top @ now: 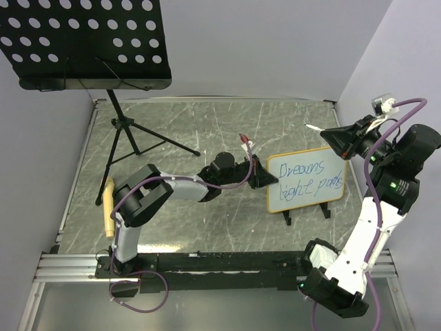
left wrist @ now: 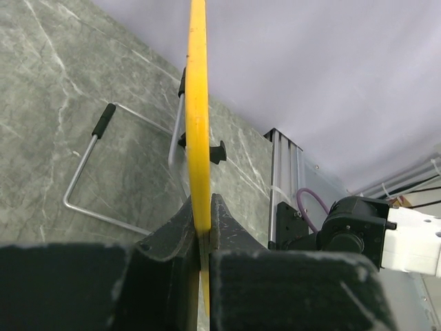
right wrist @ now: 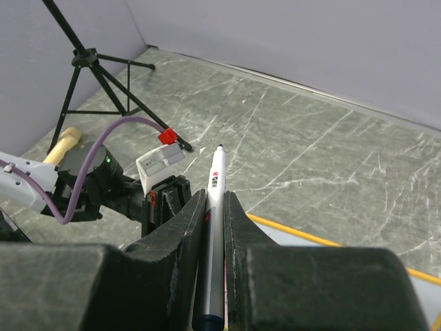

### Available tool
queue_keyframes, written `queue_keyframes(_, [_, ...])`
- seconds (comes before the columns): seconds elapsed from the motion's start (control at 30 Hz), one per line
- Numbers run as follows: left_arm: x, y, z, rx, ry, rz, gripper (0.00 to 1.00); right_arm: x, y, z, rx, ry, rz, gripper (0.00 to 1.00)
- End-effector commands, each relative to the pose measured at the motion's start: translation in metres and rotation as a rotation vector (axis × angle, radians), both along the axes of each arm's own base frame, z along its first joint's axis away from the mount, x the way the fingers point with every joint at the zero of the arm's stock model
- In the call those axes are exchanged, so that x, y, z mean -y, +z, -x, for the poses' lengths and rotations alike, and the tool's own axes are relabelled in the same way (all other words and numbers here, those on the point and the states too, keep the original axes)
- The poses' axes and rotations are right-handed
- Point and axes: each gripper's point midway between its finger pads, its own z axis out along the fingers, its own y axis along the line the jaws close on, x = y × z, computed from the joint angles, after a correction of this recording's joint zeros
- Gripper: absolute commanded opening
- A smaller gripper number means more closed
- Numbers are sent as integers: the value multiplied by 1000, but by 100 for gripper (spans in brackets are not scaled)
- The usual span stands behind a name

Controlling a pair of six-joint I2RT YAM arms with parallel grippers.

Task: Write a sentence on the whiteboard
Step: Put down the whiteboard on the whiteboard stand.

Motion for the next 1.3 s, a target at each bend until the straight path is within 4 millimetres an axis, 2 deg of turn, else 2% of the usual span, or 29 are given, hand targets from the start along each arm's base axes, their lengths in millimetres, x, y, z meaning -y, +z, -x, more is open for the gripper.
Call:
queue_keyframes(0.0, [-5,55,9,55,8,121,1,-4,6,4,43,28,19,0])
queue_keyframes(0.37, [-2,42,26,62,19,124,1,-4,5,4,40,29,13,0])
queue_keyframes(0.77, [-1,-1,36,50,-36,101,1,-4,2,4,37,29,12,0])
queue_keyframes(0.97, [-2,-18,33,50,-65,93,1,-5,3,5,37,33,10,0])
queue_keyframes(1.27, [-7,-29,24,78,-107,41,1,-6,2,5,36,42,3,0])
